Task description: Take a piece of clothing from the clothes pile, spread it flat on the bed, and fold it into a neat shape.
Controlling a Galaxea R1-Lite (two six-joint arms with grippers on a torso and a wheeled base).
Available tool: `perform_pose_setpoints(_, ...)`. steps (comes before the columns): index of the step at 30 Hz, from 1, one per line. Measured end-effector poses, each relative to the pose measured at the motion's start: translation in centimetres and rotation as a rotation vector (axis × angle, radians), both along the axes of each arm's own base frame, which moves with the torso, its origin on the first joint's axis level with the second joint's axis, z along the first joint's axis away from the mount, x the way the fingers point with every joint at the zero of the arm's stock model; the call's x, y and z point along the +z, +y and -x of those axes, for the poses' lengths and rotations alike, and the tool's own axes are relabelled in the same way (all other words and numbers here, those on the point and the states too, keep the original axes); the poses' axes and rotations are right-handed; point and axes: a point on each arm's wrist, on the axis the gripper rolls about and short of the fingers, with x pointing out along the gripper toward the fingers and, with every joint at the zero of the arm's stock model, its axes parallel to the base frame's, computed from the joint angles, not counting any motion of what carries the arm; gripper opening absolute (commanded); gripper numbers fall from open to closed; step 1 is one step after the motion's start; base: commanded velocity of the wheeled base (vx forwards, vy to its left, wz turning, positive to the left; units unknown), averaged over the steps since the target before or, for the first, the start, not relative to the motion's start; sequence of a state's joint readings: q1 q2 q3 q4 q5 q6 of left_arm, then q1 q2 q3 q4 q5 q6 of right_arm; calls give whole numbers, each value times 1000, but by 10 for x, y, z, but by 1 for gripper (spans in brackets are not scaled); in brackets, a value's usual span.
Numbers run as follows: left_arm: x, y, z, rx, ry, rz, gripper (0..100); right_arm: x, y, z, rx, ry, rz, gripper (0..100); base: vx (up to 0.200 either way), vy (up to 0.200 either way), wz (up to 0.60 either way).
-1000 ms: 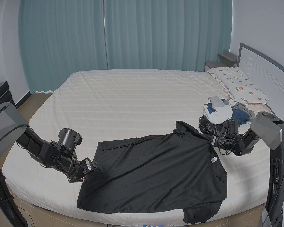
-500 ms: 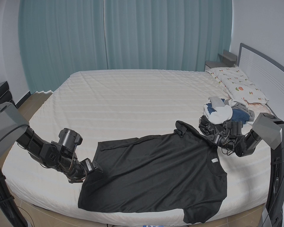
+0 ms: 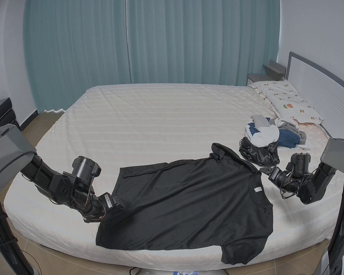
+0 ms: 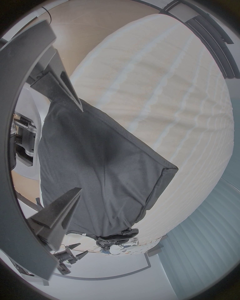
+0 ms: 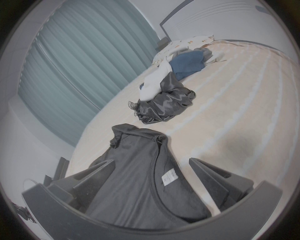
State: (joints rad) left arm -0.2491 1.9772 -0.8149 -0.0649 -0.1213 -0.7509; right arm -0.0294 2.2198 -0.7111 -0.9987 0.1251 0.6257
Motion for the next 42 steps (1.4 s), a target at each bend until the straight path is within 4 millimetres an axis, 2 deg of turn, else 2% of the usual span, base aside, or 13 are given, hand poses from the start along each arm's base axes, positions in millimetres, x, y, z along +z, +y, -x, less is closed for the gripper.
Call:
perform_pose_setpoints(5,2,-2,-5,49,-21,33,100,3,-2,18,3,-12,-56,100,0,0,0)
perform_pose_setpoints(11,4,-3,-11,90,-51,65,100,4,-3,24,14,-2,-74,100,0,0,0)
perform_pose_setpoints(13,4,-3,-12,96,-49,69,100,5,-3,25,14,-2,-74,100,0,0,0)
perform_pose_setpoints(28,1,-1,-18,126,-47,80,100,2,-1,30,18,15,-76,100,0,200,0)
perform_pose_setpoints(37,1,-3,-22,127,-83,95,100,3,-1,30,19,12,-76,100,0,0,0)
perform_pose_setpoints(42,-1,-5,-27,144,-108,120,100,3,0,30,22,10,-76,100,200,0,0)
